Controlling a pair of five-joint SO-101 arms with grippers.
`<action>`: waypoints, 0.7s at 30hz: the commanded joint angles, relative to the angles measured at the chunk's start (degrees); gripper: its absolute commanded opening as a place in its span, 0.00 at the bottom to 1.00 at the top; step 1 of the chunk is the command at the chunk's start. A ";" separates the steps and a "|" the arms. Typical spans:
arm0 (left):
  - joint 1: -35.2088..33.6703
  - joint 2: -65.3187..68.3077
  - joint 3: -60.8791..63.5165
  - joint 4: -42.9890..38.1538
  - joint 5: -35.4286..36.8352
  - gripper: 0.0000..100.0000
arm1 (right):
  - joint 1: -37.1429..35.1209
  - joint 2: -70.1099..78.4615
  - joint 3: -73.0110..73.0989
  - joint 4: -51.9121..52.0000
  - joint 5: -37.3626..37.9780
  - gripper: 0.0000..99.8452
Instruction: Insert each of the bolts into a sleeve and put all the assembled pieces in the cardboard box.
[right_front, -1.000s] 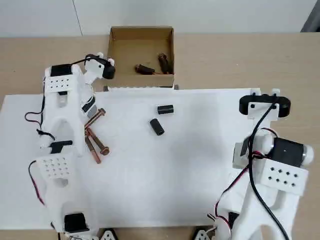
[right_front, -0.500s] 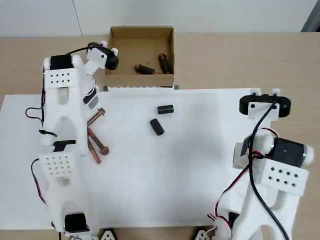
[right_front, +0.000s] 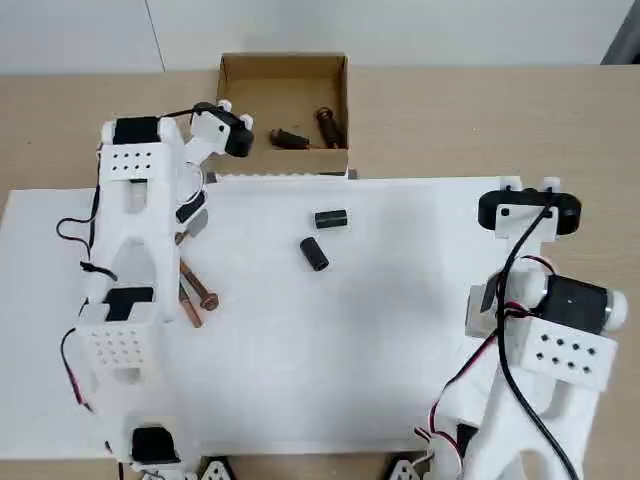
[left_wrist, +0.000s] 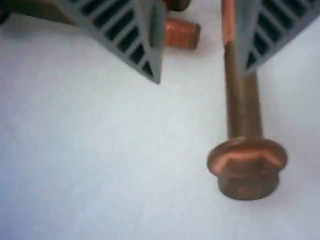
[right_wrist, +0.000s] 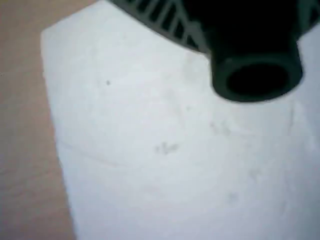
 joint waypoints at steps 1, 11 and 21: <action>-0.18 -2.81 0.04 0.00 -0.44 0.10 | 0.22 -1.27 -0.26 -1.10 -1.14 0.00; -0.53 2.73 -0.31 -5.27 -0.53 0.10 | 0.22 -1.27 -0.26 -1.10 -1.14 0.00; -0.62 7.56 -0.31 -8.97 -0.53 0.10 | 0.22 -1.27 -0.26 -1.10 -1.14 0.00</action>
